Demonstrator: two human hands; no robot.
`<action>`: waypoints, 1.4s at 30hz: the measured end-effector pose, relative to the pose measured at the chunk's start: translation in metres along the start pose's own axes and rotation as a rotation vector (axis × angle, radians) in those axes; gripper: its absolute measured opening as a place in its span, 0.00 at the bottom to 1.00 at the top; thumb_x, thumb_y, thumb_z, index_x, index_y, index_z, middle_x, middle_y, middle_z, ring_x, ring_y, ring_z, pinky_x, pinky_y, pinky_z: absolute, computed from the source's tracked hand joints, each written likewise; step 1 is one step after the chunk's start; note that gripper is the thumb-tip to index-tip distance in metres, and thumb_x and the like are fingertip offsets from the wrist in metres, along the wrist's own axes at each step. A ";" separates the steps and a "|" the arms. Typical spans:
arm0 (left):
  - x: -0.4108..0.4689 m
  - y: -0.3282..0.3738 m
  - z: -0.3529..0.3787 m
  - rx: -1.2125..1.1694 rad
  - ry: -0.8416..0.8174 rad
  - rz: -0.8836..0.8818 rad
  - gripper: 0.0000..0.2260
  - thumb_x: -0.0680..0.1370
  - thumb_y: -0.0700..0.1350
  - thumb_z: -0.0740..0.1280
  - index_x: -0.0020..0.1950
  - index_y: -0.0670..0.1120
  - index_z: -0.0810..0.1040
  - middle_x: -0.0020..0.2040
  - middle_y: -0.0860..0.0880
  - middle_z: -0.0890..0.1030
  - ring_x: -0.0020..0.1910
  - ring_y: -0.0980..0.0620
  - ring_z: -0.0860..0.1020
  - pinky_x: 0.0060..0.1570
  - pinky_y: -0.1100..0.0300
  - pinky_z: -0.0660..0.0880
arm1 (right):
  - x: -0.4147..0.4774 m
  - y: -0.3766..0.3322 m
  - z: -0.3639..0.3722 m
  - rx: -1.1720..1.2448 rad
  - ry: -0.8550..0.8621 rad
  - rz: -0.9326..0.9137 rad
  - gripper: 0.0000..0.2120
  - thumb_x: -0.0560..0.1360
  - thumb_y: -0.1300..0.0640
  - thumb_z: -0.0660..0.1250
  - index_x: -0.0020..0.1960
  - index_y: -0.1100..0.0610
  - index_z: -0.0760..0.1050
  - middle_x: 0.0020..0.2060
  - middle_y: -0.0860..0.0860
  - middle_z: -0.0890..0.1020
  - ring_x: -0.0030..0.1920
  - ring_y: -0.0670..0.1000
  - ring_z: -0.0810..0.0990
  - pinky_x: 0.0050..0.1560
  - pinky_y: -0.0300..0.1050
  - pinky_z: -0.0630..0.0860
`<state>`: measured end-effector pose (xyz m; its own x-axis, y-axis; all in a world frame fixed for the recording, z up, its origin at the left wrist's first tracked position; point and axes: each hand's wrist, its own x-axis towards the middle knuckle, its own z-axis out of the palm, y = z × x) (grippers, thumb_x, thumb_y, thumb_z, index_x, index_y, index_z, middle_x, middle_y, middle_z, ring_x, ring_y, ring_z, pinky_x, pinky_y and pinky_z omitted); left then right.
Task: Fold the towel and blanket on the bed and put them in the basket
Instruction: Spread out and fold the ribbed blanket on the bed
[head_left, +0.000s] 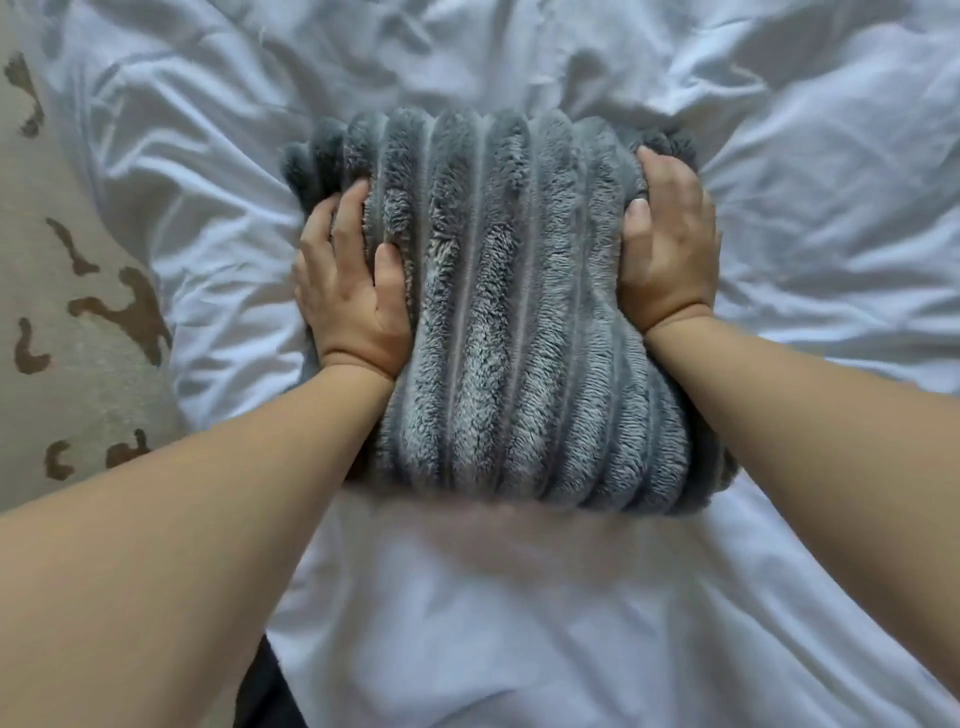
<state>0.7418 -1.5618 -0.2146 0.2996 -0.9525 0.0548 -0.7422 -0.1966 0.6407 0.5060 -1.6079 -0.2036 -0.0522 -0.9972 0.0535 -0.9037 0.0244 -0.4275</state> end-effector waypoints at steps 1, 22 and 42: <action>0.003 0.007 -0.011 -0.004 -0.055 -0.023 0.28 0.77 0.54 0.50 0.73 0.44 0.66 0.70 0.39 0.68 0.69 0.41 0.66 0.68 0.53 0.59 | 0.005 -0.003 -0.013 0.046 -0.090 0.008 0.26 0.77 0.51 0.50 0.73 0.59 0.66 0.70 0.58 0.70 0.71 0.57 0.66 0.72 0.49 0.60; -0.015 0.049 -0.038 0.132 -0.102 -0.143 0.30 0.75 0.61 0.49 0.77 0.59 0.55 0.78 0.45 0.56 0.76 0.46 0.56 0.72 0.45 0.54 | -0.095 -0.043 -0.031 0.253 0.326 0.414 0.26 0.79 0.51 0.53 0.76 0.54 0.59 0.74 0.57 0.65 0.74 0.56 0.64 0.67 0.55 0.70; -0.007 0.037 -0.017 -0.127 -0.074 -0.110 0.32 0.71 0.59 0.53 0.75 0.52 0.62 0.73 0.40 0.62 0.72 0.43 0.62 0.71 0.48 0.56 | -0.081 -0.022 -0.004 0.355 0.279 0.477 0.34 0.74 0.46 0.51 0.74 0.65 0.61 0.70 0.62 0.69 0.69 0.62 0.68 0.68 0.47 0.62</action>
<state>0.7224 -1.5583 -0.1784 0.3266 -0.9422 -0.0746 -0.6240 -0.2742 0.7318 0.5288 -1.5269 -0.1946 -0.5643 -0.8255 -0.0040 -0.5612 0.3872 -0.7315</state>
